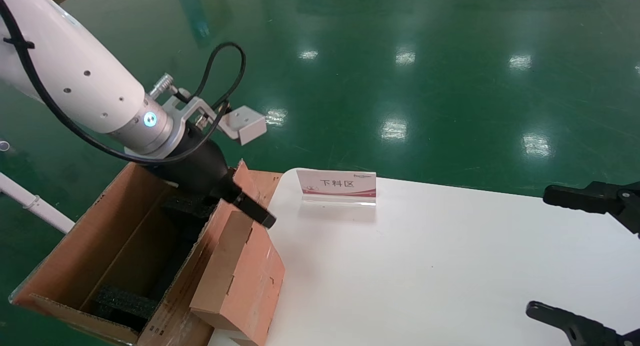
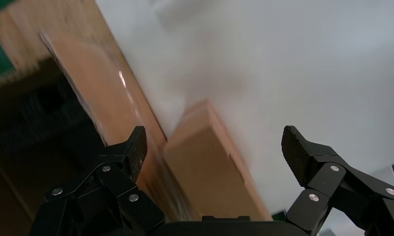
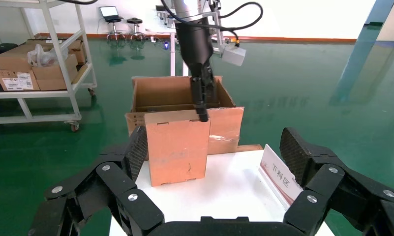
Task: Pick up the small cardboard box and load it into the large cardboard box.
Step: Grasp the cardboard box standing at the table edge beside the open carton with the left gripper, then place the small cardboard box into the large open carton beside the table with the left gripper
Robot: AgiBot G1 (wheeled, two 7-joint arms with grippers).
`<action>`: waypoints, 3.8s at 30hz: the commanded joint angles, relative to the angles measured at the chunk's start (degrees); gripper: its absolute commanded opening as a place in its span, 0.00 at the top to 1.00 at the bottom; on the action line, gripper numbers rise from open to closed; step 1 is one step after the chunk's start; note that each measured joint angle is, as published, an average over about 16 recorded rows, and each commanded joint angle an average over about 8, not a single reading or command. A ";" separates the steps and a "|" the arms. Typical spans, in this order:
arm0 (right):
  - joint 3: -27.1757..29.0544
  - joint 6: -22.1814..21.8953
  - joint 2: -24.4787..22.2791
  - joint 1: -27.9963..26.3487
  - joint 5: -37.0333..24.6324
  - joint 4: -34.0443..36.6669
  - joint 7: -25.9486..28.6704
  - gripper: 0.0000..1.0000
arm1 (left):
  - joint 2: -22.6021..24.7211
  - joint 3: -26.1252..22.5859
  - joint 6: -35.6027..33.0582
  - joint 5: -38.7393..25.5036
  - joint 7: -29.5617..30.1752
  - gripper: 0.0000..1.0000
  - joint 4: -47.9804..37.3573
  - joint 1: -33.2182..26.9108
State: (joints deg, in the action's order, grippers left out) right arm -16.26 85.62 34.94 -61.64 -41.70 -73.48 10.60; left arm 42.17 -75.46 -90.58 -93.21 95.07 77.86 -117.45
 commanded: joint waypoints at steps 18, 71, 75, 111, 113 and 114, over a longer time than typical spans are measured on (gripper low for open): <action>-0.08 -0.03 -0.03 -0.02 0.05 0.00 -0.04 0.00 | 0.67 -17.49 1.79 7.72 4.35 0.00 0.09 -7.23; -0.13 -0.08 -0.06 -0.01 0.11 0.02 -0.07 1.00 | 1.00 -21.42 4.31 8.01 4.72 1.00 0.07 -6.13; -0.12 -0.08 -0.06 -0.01 0.11 0.02 -0.07 1.00 | 1.01 -21.41 4.28 8.00 4.71 1.00 0.07 -6.15; -0.24 -0.09 -0.09 -0.07 0.16 0.07 -0.14 1.00 | 0.63 -13.71 0.50 6.45 -21.84 1.00 -29.66 -29.47; -0.25 -0.09 -0.09 -0.07 0.17 0.07 -0.14 1.00 | 0.49 -15.42 -0.54 6.32 -23.94 1.00 -31.28 -31.12; -0.25 -0.09 -0.09 -0.07 0.17 0.07 -0.14 1.00 | 0.39 -16.58 -0.86 6.31 -24.94 1.00 -31.90 -31.97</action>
State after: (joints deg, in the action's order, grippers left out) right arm -16.51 85.53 34.84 -61.71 -41.53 -73.40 10.46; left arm 42.39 -93.42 -90.64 -86.20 70.65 46.94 -149.31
